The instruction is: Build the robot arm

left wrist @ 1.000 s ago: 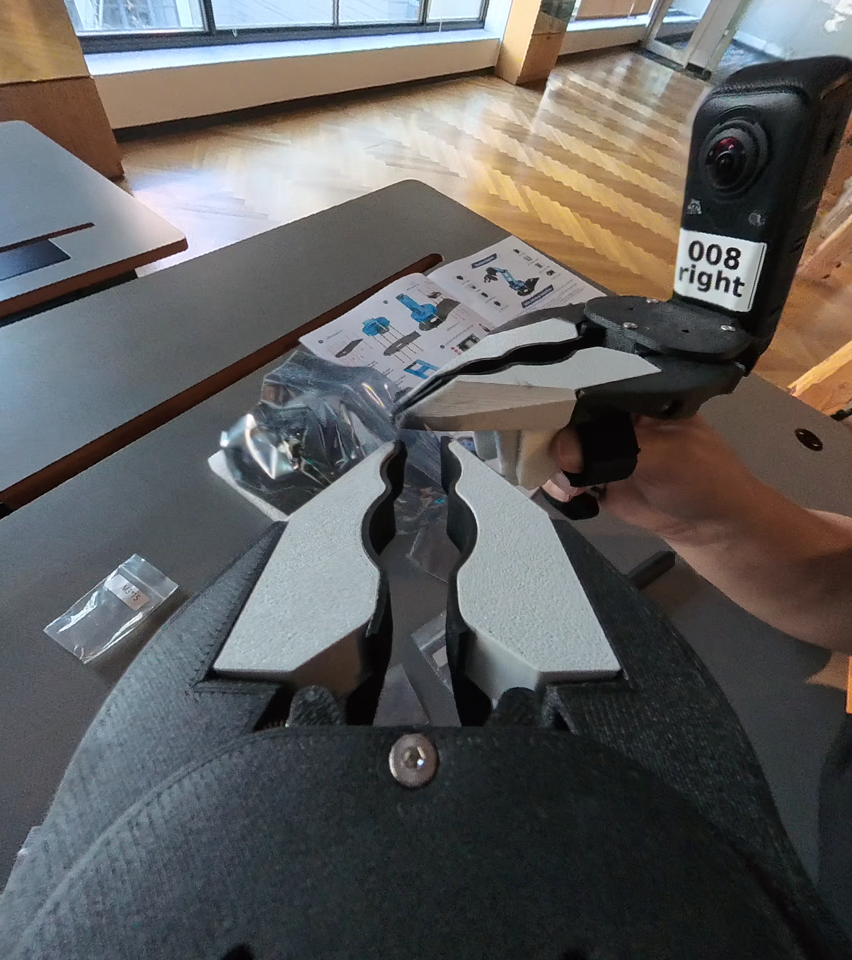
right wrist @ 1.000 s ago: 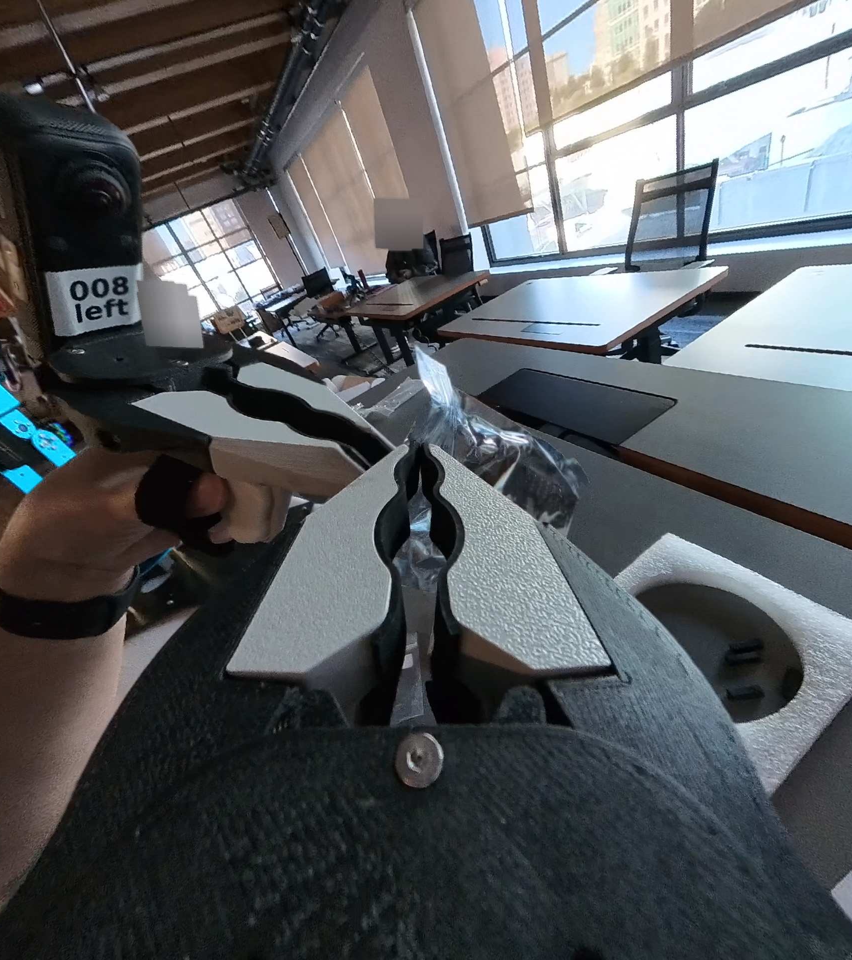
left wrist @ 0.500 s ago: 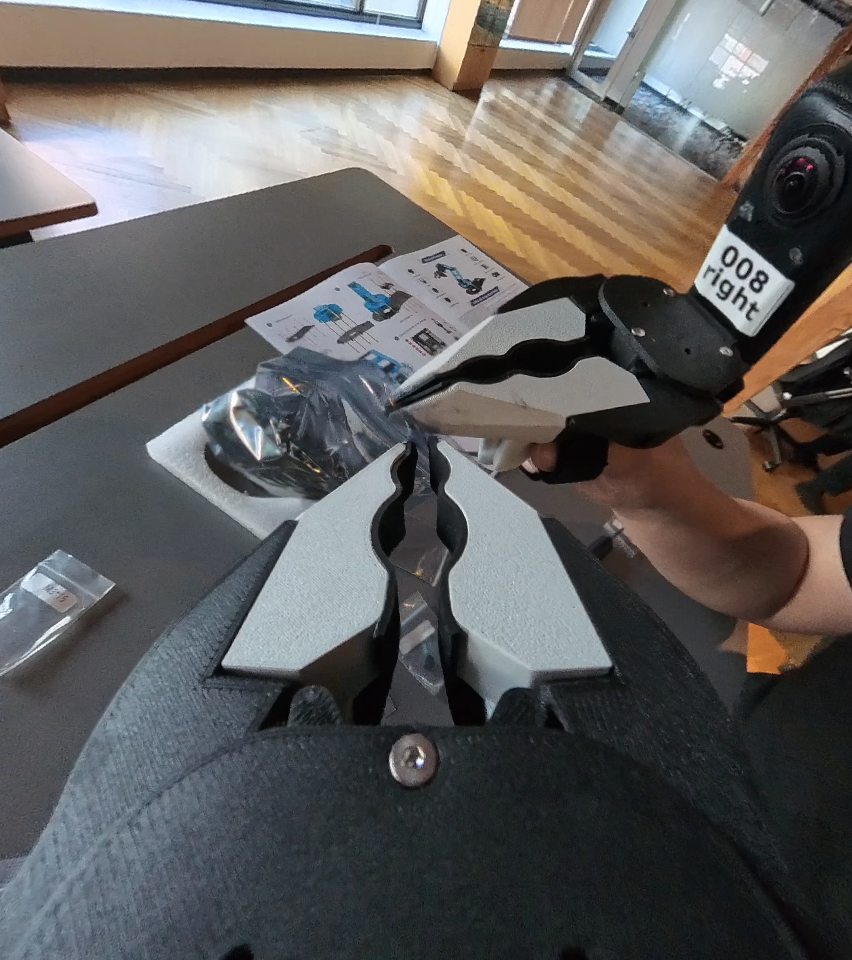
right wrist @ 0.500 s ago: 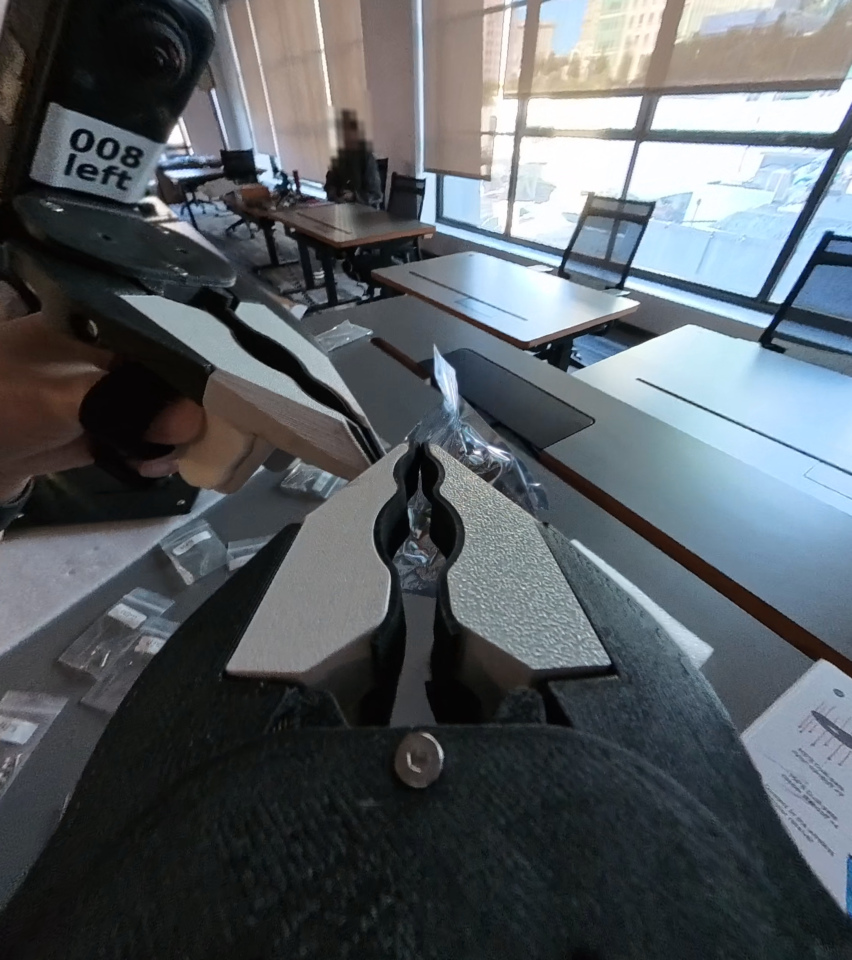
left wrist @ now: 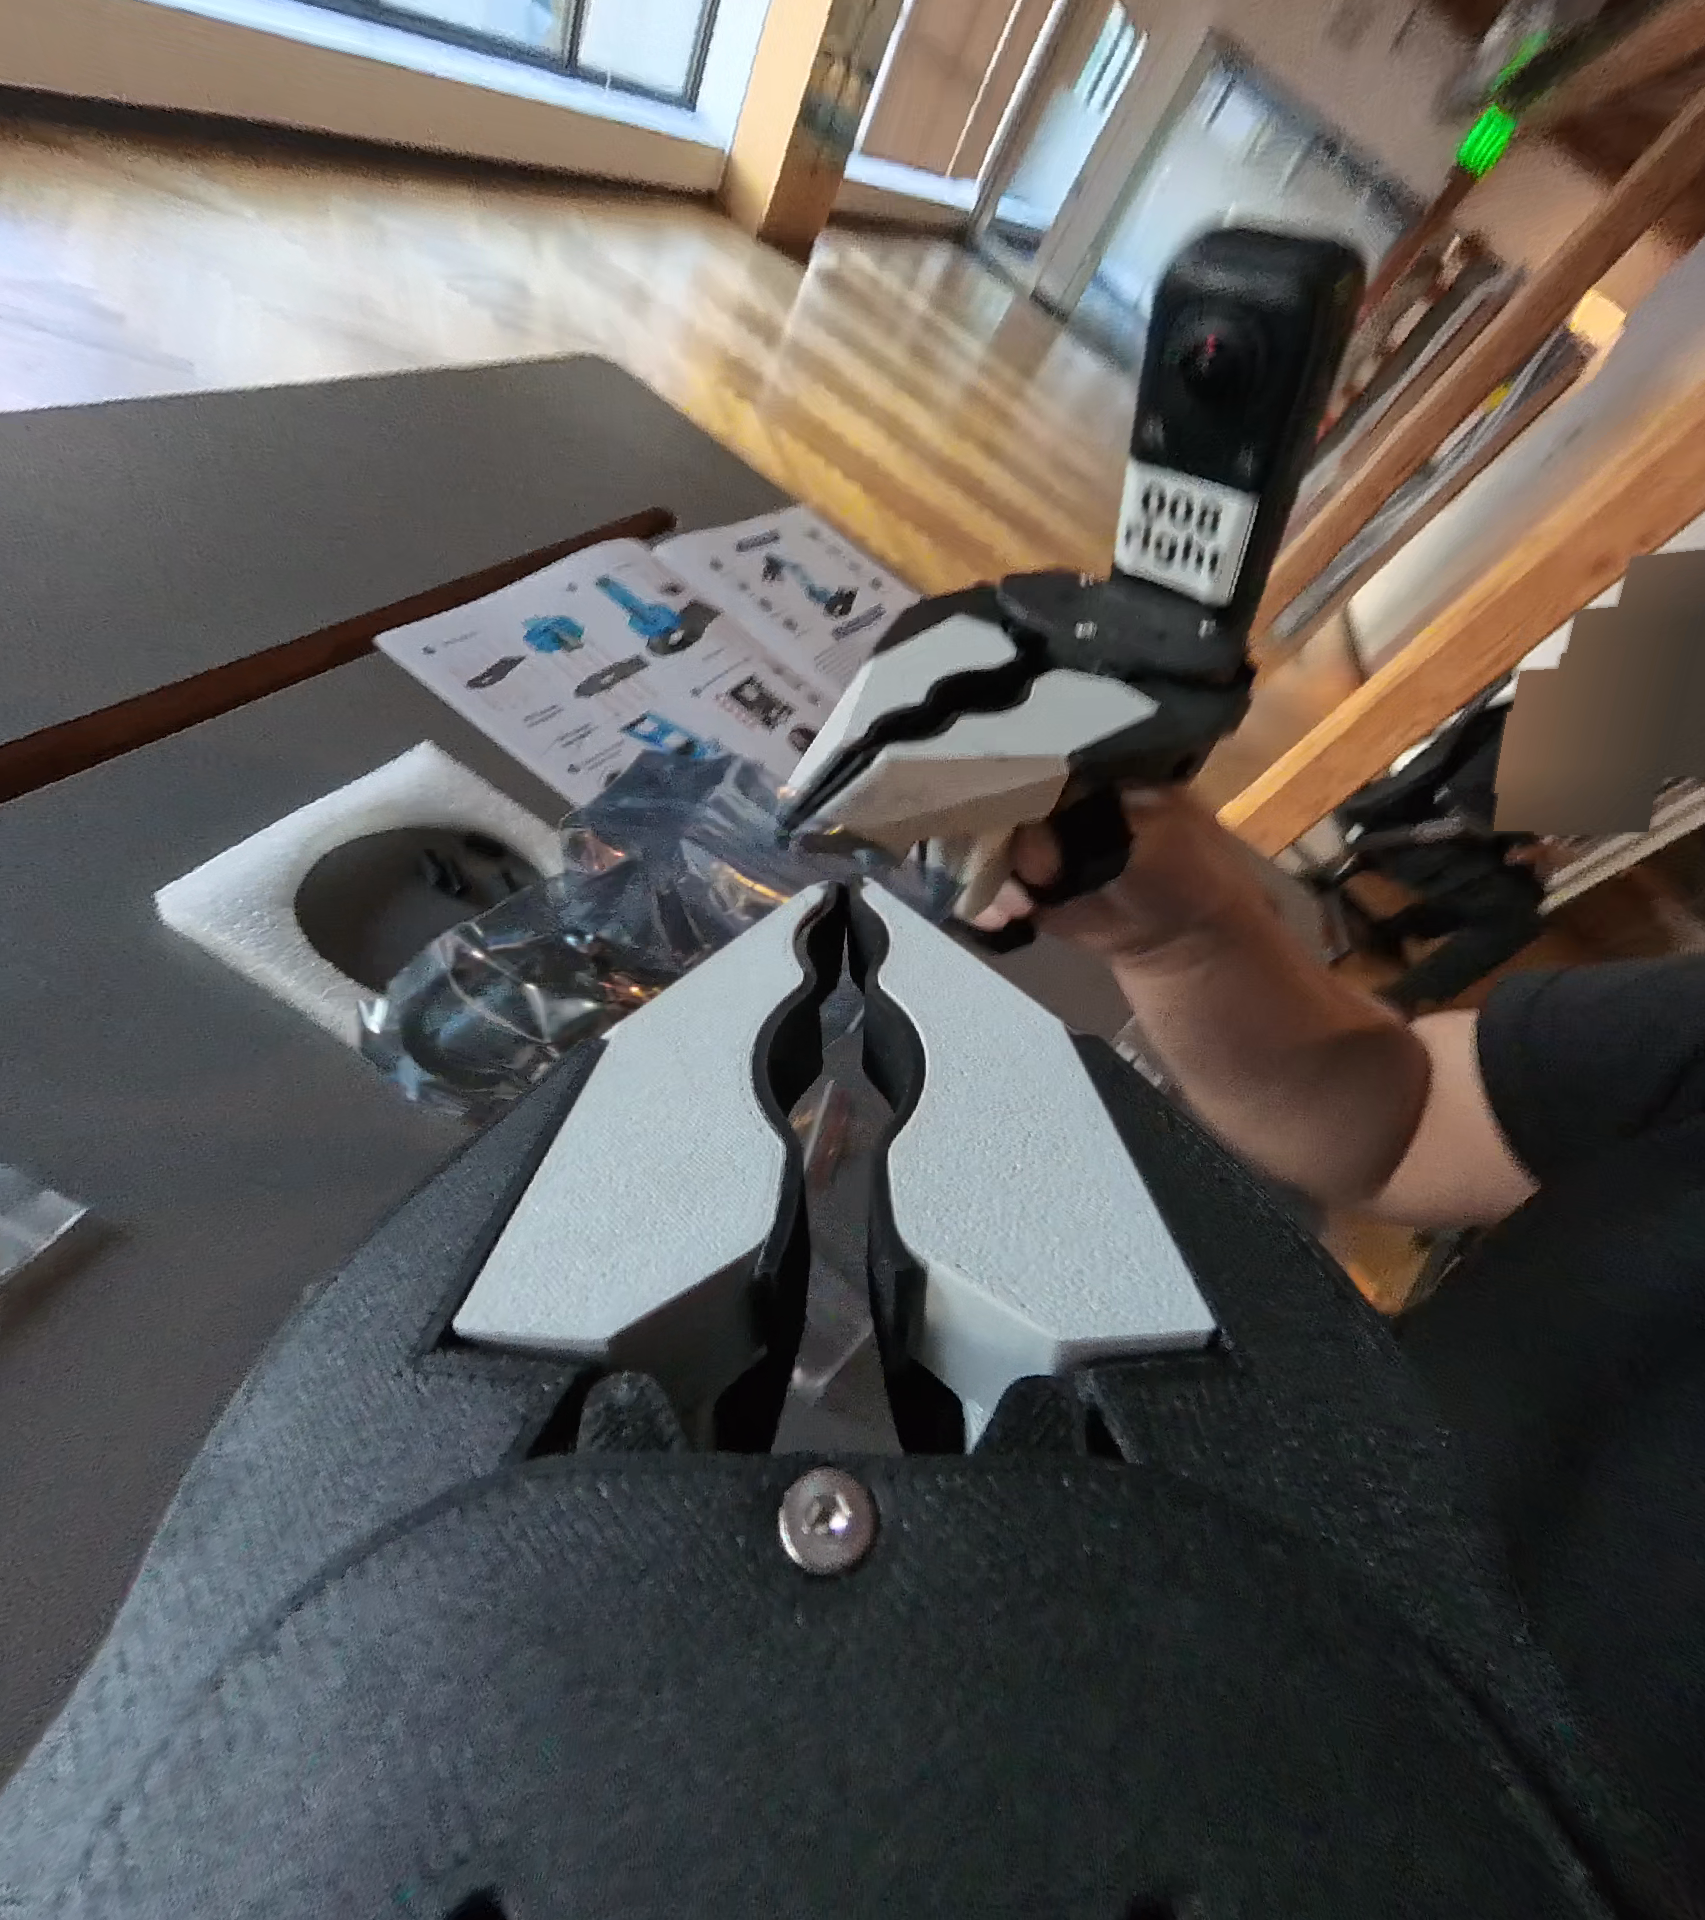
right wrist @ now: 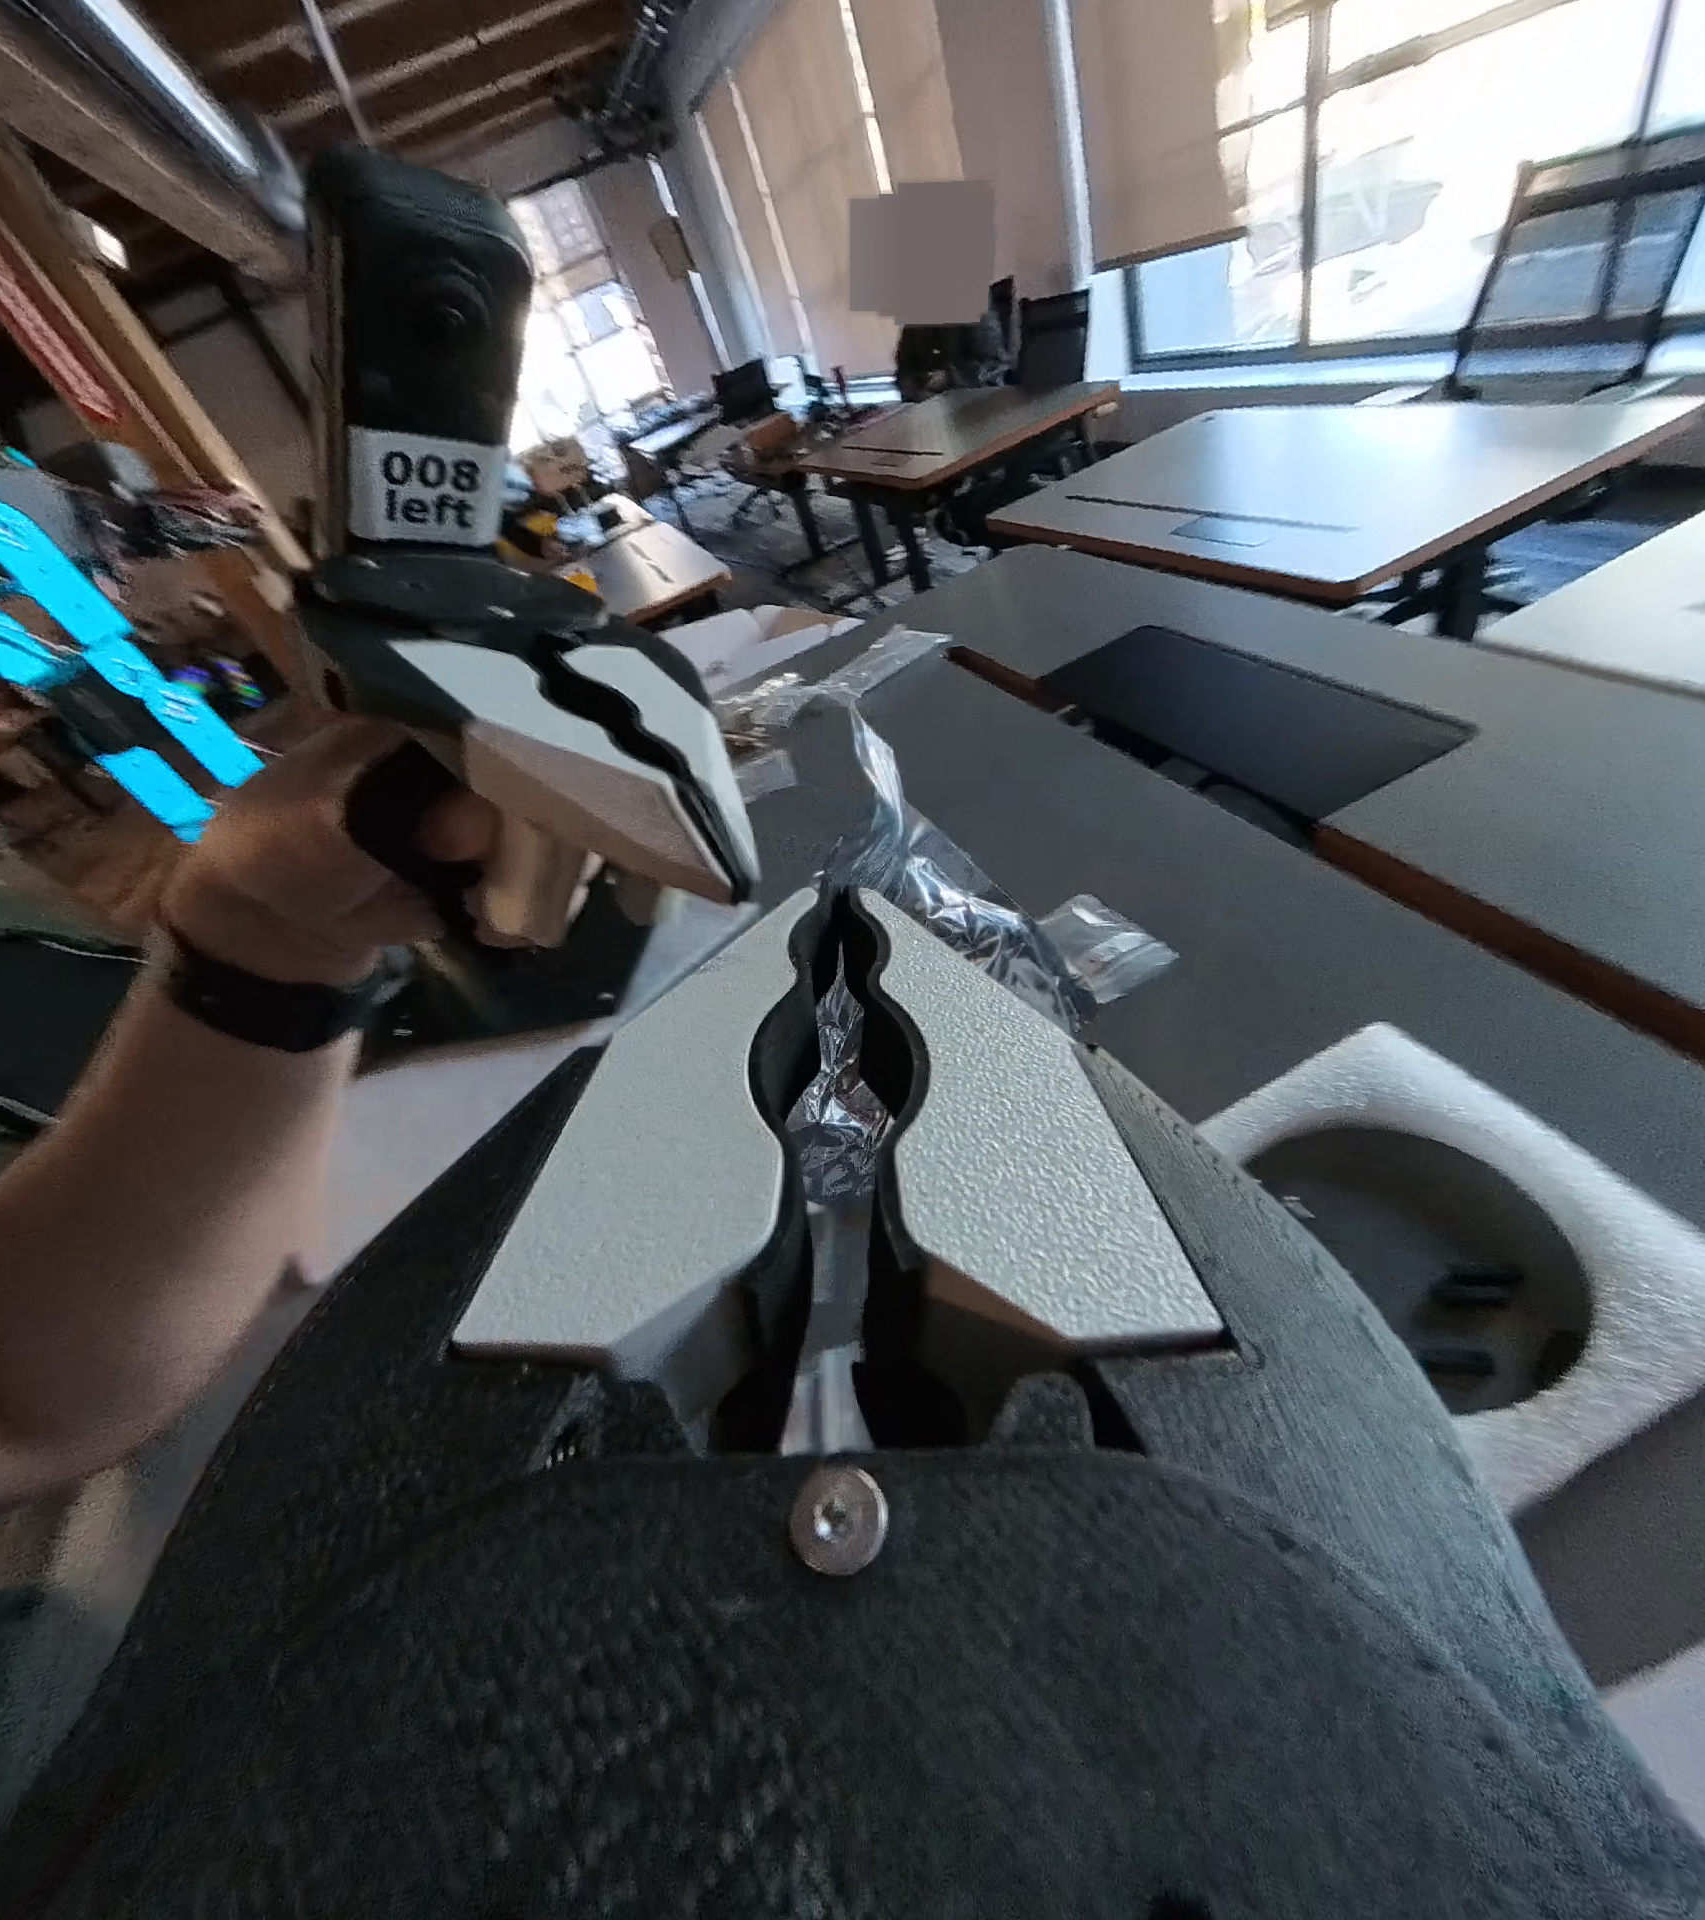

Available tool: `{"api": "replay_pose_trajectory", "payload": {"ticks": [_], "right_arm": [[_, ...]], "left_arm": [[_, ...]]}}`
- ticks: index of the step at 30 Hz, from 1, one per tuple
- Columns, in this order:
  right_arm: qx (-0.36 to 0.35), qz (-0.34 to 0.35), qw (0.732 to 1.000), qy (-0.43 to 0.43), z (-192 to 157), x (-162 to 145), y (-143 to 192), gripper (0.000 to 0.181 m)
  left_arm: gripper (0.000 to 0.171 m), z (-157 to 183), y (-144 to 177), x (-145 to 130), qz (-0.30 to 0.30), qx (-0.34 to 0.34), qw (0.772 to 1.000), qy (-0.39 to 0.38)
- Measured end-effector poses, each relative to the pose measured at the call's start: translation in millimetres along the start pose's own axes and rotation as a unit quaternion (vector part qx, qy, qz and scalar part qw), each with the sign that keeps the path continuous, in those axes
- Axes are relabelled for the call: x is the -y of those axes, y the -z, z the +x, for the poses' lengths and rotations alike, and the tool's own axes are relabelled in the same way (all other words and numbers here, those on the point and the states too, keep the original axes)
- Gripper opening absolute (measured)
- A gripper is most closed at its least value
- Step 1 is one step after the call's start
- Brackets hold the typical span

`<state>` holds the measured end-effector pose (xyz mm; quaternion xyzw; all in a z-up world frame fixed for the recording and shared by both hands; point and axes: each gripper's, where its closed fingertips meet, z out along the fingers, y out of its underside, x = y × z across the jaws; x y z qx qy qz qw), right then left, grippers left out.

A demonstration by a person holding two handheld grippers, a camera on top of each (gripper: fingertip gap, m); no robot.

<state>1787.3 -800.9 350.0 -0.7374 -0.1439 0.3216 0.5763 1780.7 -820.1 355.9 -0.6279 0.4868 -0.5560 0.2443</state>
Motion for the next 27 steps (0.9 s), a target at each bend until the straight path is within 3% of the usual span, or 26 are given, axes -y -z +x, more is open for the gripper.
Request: {"api": "replay_pose_trajectory", "payload": {"ticks": [2, 4, 5, 10, 15, 22, 27], "right_arm": [[-0.033, -0.004, 0.997, 0.064, 1, 1, -1, 0.000], [-0.071, -0.024, 0.989, 0.129, 1, 0, -3, 0.000], [-0.082, -0.037, 0.984, 0.155, 0, -2, -5, 0.000], [-0.081, -0.057, 0.986, 0.133, -1, -12, -12, 0.000], [-0.044, -0.039, 0.994, 0.088, -10, -11, -16, 0.000], [-0.053, -0.037, 0.993, 0.096, -9, -10, -16, 0.000], [-0.094, -0.061, 0.978, 0.175, -5, -14, -17, 0.000]], "left_arm": [[0.000, -2, 1, 8, 0.032, -0.010, 0.999, 0.037], [0.031, -8, -1, 11, 0.044, -0.003, 0.996, 0.077], [0.038, -9, -1, 14, 0.053, -0.006, 0.995, 0.089], [0.018, -20, 7, 8, 0.035, 0.043, 0.994, 0.092], [0.021, -17, 7, -1, 0.003, 0.055, 0.994, 0.092], [0.018, -27, 4, -4, 0.007, 0.056, 0.992, 0.114], [0.014, -28, 2, -8, 0.010, 0.022, 0.989, 0.144]]}}
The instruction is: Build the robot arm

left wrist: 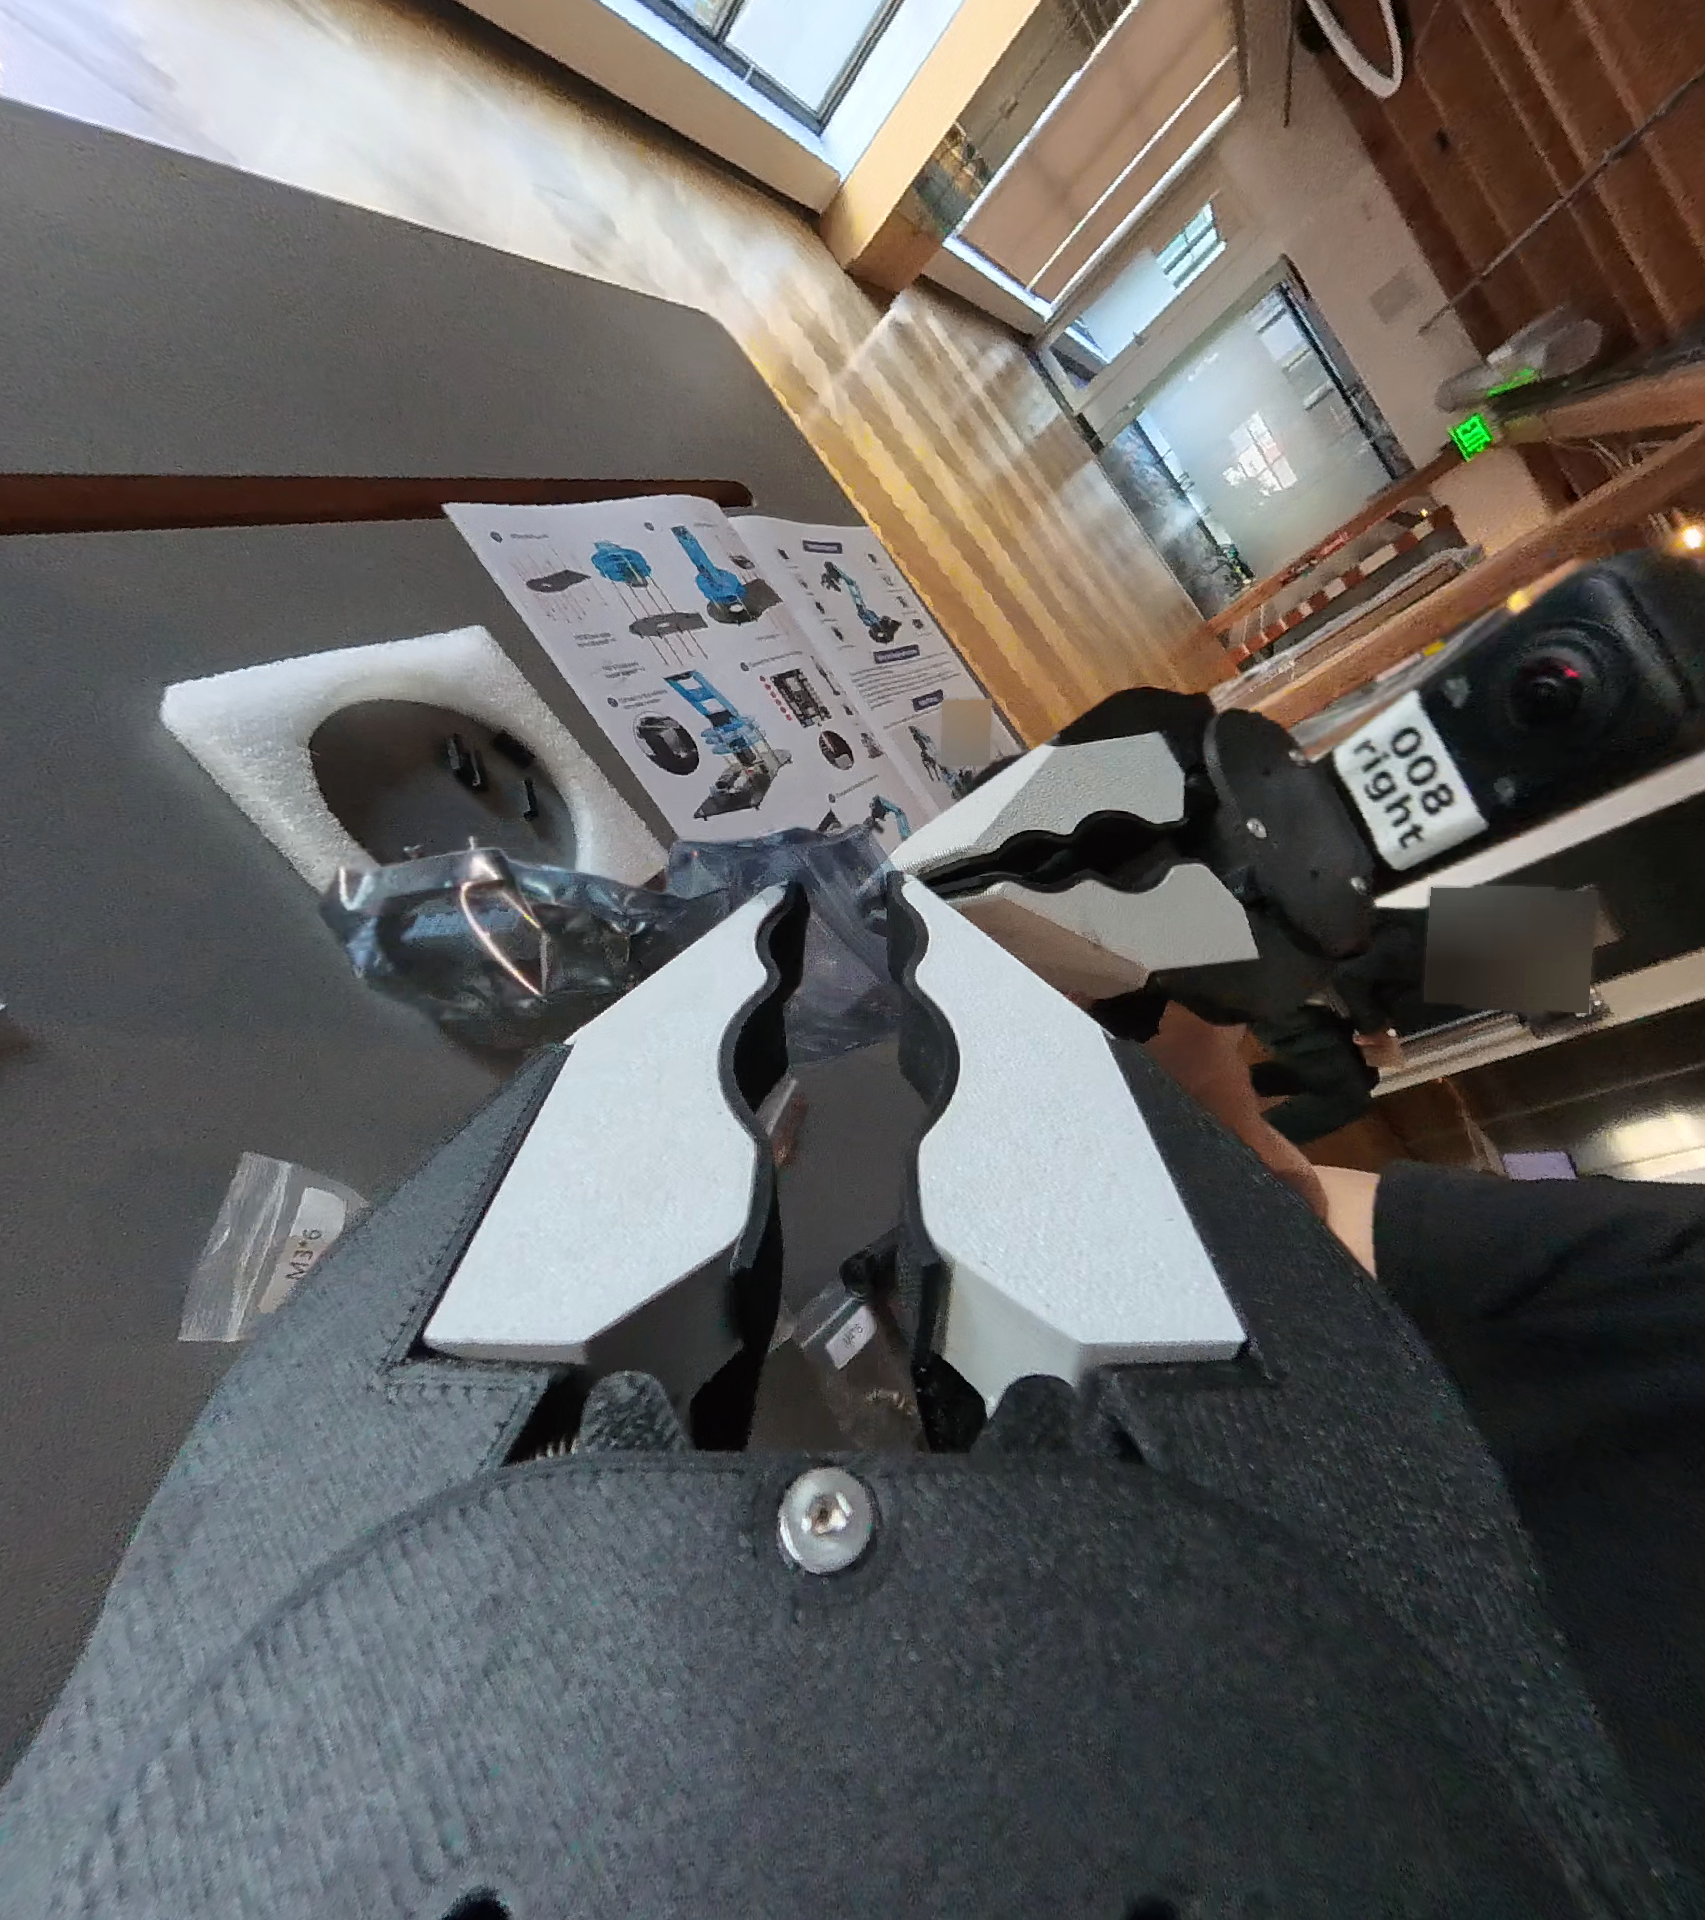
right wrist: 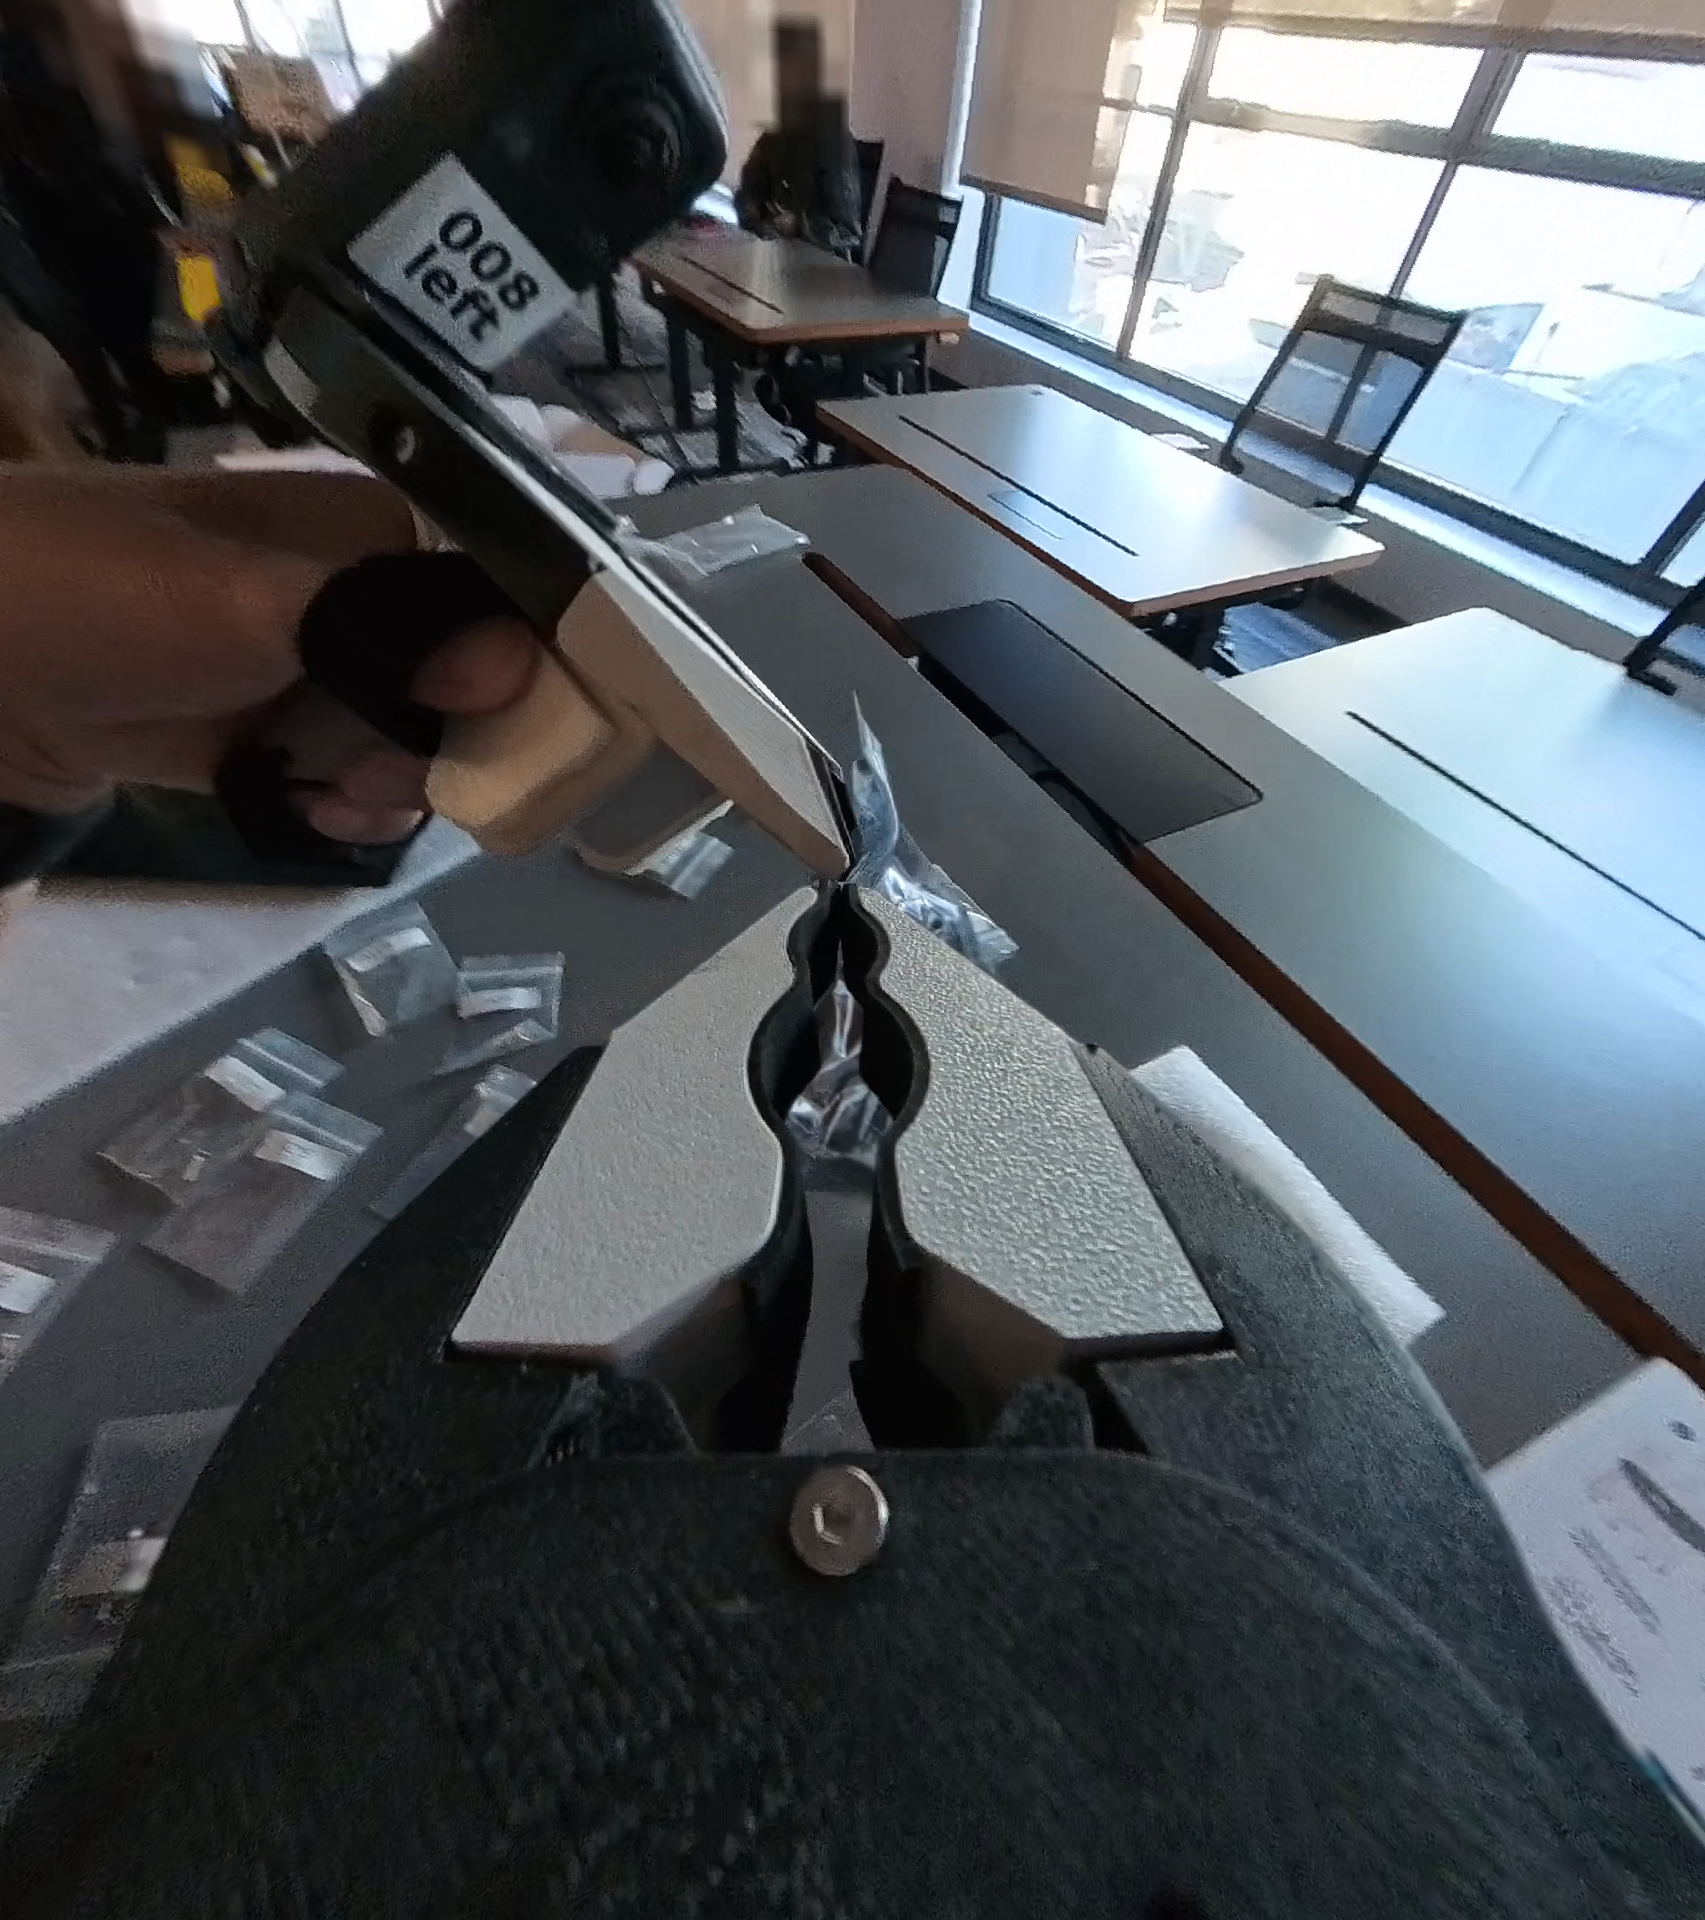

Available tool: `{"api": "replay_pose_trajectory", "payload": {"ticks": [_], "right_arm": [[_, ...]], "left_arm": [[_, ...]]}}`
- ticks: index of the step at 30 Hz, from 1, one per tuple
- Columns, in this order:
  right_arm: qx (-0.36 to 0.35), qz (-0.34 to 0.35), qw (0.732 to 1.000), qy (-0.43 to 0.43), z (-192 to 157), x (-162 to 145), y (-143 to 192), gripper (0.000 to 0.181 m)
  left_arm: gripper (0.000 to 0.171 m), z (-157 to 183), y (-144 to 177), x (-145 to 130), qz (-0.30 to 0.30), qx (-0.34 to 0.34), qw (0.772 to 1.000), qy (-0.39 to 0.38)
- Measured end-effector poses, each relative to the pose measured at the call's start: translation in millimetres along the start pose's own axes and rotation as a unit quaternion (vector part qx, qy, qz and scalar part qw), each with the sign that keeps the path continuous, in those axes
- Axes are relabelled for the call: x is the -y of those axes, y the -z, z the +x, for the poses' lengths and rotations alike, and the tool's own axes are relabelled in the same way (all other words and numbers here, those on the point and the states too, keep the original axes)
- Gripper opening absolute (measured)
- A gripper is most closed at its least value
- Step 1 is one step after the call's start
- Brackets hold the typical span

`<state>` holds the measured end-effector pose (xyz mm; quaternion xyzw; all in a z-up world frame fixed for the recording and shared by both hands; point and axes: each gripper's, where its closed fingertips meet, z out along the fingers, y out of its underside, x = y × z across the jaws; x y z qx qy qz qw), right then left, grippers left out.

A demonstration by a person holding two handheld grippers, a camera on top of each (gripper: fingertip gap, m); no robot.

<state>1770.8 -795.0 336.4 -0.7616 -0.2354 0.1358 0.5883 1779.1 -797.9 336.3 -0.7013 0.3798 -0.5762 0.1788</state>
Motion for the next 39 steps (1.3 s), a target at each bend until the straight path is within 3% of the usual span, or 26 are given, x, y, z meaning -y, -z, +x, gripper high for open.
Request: {"api": "replay_pose_trajectory", "payload": {"ticks": [8, 14, 18, 21, 24, 28, 34, 39], "right_arm": [[-0.063, -0.003, 0.996, 0.069, 5, -1, -4, 0.000], [-0.141, -0.005, 0.976, 0.166, 10, 0, -5, 0.000], [-0.126, 0.017, 0.987, 0.102, 14, -6, -9, 0.000], [-0.068, 0.046, 0.996, -0.043, 18, -15, -14, 0.000], [-0.016, 0.069, 0.985, -0.156, 21, -23, -17, 0.000], [-0.041, 0.052, 0.993, -0.102, 20, -24, -18, 0.000], [-0.044, 0.065, 0.994, -0.079, 18, -13, -13, 0.000], [0.002, 0.095, 0.985, -0.147, 18, -12, -11, 0.000]], "left_arm": [[0.007, -2, 0, 2, 0.006, 0.006, 1.000, -0.003], [0.002, -5, -1, 3, 0.004, 0.035, 0.999, -0.038], [0.000, -13, -3, 2, -0.003, 0.056, 0.997, -0.061], [0.000, -23, -6, -2, -0.005, 0.045, 0.998, -0.048], [0.000, -29, -9, -4, -0.005, 0.029, 0.999, -0.031], [0.000, -30, -10, -4, 0.004, 0.006, 1.000, -0.004], [0.019, -22, -11, 4, 0.031, -0.033, 0.999, 0.018], [0.013, -22, -11, 3, 0.031, -0.044, 0.998, 0.022]]}}
